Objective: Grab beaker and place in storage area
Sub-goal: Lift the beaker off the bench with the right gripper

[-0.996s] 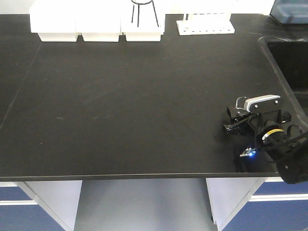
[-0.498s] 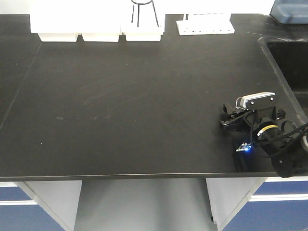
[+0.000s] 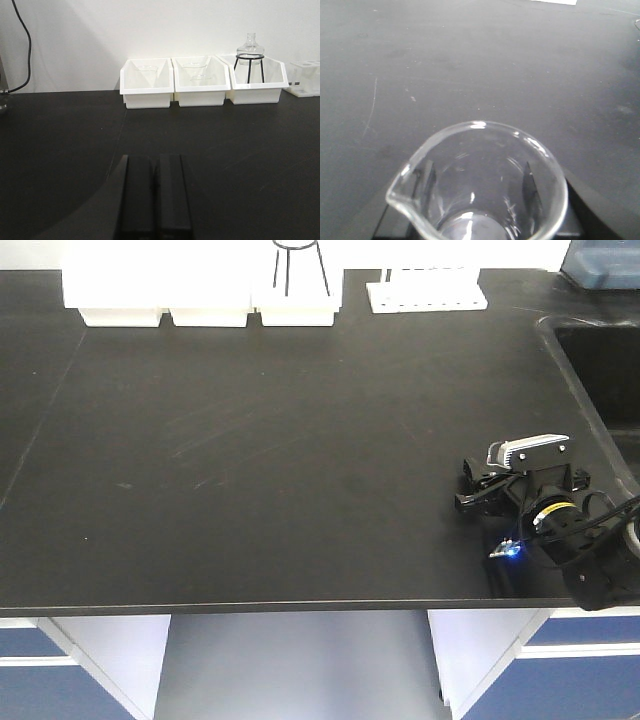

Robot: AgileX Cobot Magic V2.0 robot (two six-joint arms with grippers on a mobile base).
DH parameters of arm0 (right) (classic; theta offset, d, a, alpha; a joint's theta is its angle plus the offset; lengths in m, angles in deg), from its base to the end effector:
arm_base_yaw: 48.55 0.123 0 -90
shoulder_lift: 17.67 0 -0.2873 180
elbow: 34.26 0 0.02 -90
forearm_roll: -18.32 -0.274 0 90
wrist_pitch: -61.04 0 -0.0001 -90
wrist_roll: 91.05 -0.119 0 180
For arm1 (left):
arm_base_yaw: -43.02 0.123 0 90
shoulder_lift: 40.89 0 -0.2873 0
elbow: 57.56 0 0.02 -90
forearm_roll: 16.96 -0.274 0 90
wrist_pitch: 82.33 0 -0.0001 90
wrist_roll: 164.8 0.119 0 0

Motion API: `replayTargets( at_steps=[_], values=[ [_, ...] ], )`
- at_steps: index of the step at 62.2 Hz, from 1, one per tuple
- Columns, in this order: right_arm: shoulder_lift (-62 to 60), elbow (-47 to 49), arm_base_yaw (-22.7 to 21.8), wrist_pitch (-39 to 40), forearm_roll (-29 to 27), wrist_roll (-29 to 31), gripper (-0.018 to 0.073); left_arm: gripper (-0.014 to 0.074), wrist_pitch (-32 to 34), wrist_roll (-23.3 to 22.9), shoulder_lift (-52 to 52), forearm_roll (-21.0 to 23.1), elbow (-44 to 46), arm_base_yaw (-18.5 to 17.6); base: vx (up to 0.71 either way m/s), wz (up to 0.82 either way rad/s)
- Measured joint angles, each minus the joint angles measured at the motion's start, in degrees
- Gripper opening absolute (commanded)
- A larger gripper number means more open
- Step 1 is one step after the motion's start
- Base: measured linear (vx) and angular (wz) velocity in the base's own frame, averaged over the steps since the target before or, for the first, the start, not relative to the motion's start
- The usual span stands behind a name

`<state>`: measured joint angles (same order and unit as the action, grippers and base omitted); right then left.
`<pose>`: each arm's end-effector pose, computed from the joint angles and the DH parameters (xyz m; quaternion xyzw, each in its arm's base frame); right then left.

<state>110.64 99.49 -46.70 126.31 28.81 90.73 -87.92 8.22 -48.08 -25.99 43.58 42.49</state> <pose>0.3337 0.0305 0.0380 -0.1049 0.8093 0.0459 0.5762 0.1059 0.0009 0.1944 0.0105 0.7167 0.0145 0.6972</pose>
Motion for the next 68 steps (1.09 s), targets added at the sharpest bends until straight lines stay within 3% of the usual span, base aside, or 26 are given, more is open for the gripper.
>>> replayTargets(
  at_steps=[8, 36, 68],
  values=[
    [-1.9, -2.4, 0.0, -0.2, 0.0, 0.0, 0.0022, -0.0006, 0.0, 0.0, 0.0, 0.0, 0.0, 0.0, 0.00, 0.00],
    [-19.4, -12.3, 0.0, -0.8, 1.2, -0.2, 0.0087, -0.0006, 0.0, 0.0, 0.0, 0.0, 0.0, 0.0, 0.00, 0.00],
    [-42.9, -12.8, 0.0, -21.2, 2.8, -4.8, 0.0106, -0.0006, 0.0, 0.0, 0.0, 0.0, 0.0, 0.0, 0.00, 0.00]
  ],
)
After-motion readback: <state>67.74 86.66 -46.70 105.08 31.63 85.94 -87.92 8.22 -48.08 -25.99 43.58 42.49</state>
